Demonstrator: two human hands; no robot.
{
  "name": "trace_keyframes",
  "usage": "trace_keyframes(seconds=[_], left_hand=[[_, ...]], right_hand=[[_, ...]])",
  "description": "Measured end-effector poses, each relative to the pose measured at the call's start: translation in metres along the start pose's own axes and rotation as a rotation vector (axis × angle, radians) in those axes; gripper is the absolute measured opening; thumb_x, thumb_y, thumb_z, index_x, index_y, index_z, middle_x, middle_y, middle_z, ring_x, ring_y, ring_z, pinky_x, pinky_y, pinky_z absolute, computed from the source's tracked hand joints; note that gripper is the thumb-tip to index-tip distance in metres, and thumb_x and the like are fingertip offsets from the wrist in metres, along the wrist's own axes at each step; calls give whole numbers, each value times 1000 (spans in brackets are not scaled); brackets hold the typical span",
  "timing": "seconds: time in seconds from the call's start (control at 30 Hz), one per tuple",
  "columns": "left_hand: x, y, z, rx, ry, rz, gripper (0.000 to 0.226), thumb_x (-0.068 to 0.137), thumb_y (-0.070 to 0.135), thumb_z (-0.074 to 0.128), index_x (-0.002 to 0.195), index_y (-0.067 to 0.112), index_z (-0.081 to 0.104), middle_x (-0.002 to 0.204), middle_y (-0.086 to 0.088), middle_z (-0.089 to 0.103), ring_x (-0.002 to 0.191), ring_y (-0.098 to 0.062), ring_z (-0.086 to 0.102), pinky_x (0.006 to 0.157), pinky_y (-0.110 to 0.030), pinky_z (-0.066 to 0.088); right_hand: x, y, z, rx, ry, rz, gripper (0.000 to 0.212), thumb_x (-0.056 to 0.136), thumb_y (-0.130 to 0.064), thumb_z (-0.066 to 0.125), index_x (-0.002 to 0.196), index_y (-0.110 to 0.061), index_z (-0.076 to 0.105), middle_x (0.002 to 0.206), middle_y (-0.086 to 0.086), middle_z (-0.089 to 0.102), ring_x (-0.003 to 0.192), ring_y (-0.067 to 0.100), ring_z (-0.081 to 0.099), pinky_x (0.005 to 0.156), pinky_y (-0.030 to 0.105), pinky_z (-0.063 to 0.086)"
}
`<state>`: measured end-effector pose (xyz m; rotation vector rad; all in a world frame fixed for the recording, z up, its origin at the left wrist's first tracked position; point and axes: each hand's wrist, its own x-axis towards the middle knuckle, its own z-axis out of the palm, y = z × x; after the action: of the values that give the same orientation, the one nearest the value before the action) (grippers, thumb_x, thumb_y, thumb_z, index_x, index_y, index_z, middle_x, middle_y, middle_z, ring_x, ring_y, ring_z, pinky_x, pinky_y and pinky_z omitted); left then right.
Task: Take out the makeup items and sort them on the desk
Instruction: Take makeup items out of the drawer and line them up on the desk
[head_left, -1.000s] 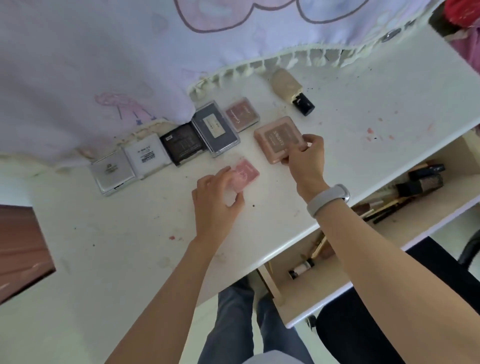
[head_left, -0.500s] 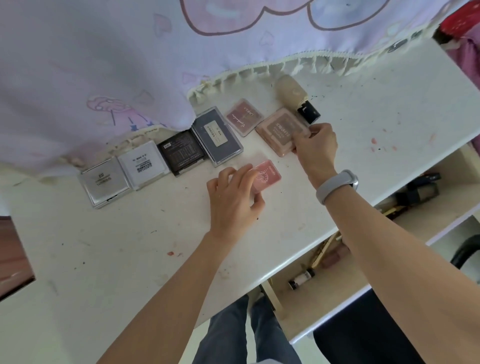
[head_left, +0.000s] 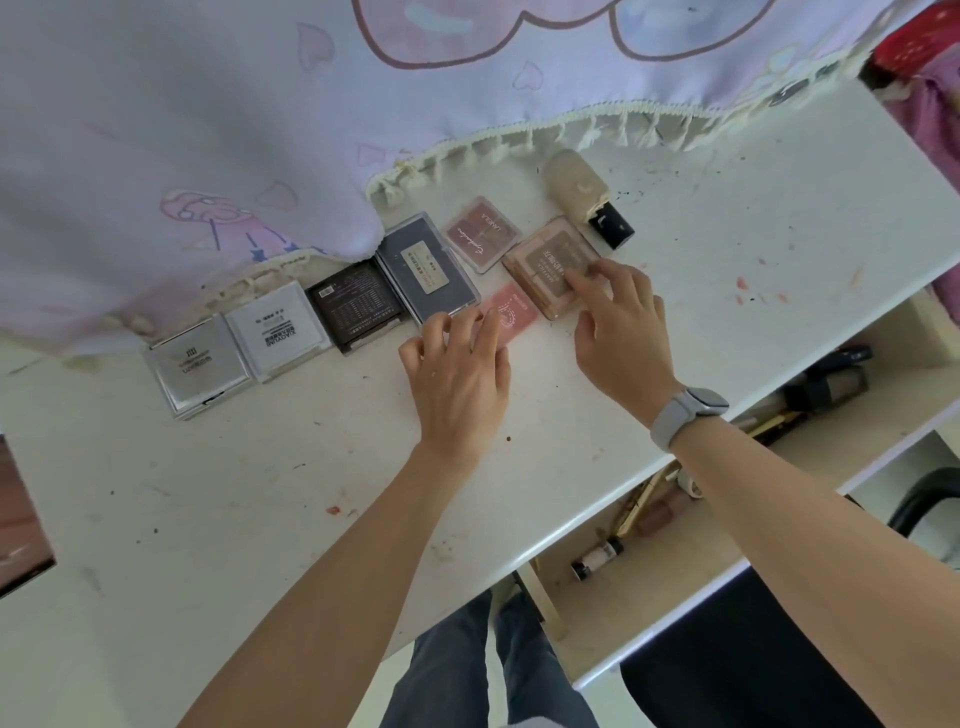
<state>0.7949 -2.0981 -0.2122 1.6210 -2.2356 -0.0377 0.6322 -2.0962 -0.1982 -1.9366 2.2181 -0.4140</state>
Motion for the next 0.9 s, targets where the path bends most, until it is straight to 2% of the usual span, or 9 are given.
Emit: trace_keyframes(seconds=[0.17, 0.23, 0.37, 0.47, 0.57, 0.63, 0.73, 0.8, 0.9], left_hand=[[1, 8, -3, -20, -63, -27, 26, 76, 13, 71, 102, 16, 67, 110, -2, 66, 93, -27, 59, 69, -36, 41], [-2, 13, -6, -40, -118, -36, 30, 78, 13, 69, 107, 14, 64, 116, -6, 63, 100, -29, 57, 72, -38, 42], [-28, 34, -17, -199, -155, 75, 32, 80, 11, 68, 111, 7, 63, 117, -17, 60, 103, -33, 57, 74, -42, 48], [-67, 63, -27, -419, -160, 205, 25, 82, 7, 64, 107, 4, 65, 112, -17, 62, 93, -28, 61, 71, -37, 54], [-114, 93, -29, -578, -258, 238, 19, 86, 8, 55, 101, 4, 66, 100, -11, 65, 85, -24, 63, 70, -32, 55], [-140, 110, -21, -607, -416, 192, 19, 86, 7, 55, 102, 5, 66, 98, -9, 65, 84, -23, 63, 72, -31, 54], [-159, 130, 6, -552, -667, -3, 26, 92, 13, 50, 115, 9, 60, 110, -7, 60, 98, -22, 58, 82, -30, 47], [-158, 140, 29, -489, -738, -89, 28, 94, 17, 45, 120, 11, 56, 113, -7, 56, 103, -23, 55, 87, -32, 44], [-147, 157, 61, -420, -778, -112, 26, 94, 16, 43, 116, 8, 54, 113, -11, 55, 105, -28, 52, 91, -40, 43]], right_hand=[[-10, 7, -2, 5, -124, -46, 50, 88, -5, 41, 138, -11, 39, 148, 9, 32, 138, 26, 24, 107, 40, 27], [-18, 11, -8, 52, -111, -50, 49, 89, -3, 41, 137, -10, 40, 146, 10, 36, 136, 26, 29, 107, 39, 29], [-57, 28, -31, 262, 54, -16, 36, 86, 6, 44, 119, 0, 56, 119, 16, 56, 111, 30, 54, 90, 36, 47], [-103, 55, -46, 316, 60, 16, 27, 85, 9, 44, 106, 2, 61, 106, 16, 60, 85, 28, 61, 68, 33, 52], [-149, 90, -51, 287, -37, 120, 23, 86, 7, 48, 101, 0, 63, 99, 12, 63, 86, 26, 61, 71, 34, 51], [-171, 113, -51, 229, -129, 168, 22, 87, 3, 49, 102, -3, 63, 97, 8, 64, 92, 24, 60, 78, 33, 49], [-186, 142, -44, 95, -259, 221, 26, 90, -5, 45, 110, -6, 62, 102, 9, 63, 100, 25, 56, 86, 32, 43], [-189, 157, -39, 33, -300, 221, 29, 91, -7, 43, 113, -5, 62, 101, 12, 62, 99, 29, 55, 88, 32, 37], [-188, 170, -33, 5, -279, 195, 31, 92, -9, 41, 114, -6, 62, 102, 12, 62, 101, 29, 54, 90, 31, 34]])
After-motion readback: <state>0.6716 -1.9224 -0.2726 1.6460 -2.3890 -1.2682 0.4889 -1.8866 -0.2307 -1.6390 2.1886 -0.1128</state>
